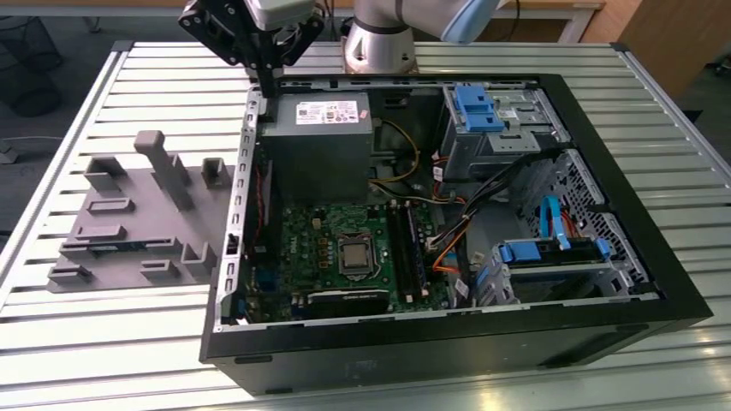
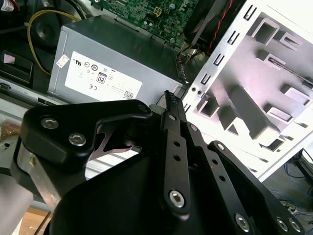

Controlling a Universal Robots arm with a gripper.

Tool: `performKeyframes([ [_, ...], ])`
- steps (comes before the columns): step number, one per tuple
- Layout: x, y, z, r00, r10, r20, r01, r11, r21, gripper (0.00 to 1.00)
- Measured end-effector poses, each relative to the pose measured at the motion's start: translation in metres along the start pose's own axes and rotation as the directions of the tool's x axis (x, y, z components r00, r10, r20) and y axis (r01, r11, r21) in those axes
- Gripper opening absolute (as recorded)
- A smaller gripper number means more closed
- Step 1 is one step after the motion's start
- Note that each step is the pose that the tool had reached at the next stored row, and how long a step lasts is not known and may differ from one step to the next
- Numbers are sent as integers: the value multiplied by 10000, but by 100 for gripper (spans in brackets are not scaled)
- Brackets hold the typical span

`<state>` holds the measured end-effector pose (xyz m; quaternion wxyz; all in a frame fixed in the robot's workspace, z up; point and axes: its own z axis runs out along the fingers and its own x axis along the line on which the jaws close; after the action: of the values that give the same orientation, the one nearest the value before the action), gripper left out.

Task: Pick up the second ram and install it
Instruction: 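Reach for the second ram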

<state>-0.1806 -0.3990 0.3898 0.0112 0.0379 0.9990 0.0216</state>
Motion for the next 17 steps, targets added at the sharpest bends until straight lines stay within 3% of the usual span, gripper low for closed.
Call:
performKeyframes([
  [7, 76, -6, 1, 10000, 1, 0, -1, 10000, 0, 11],
  [17, 314, -32, 1, 10000, 1, 0, -1, 10000, 0, 11],
])
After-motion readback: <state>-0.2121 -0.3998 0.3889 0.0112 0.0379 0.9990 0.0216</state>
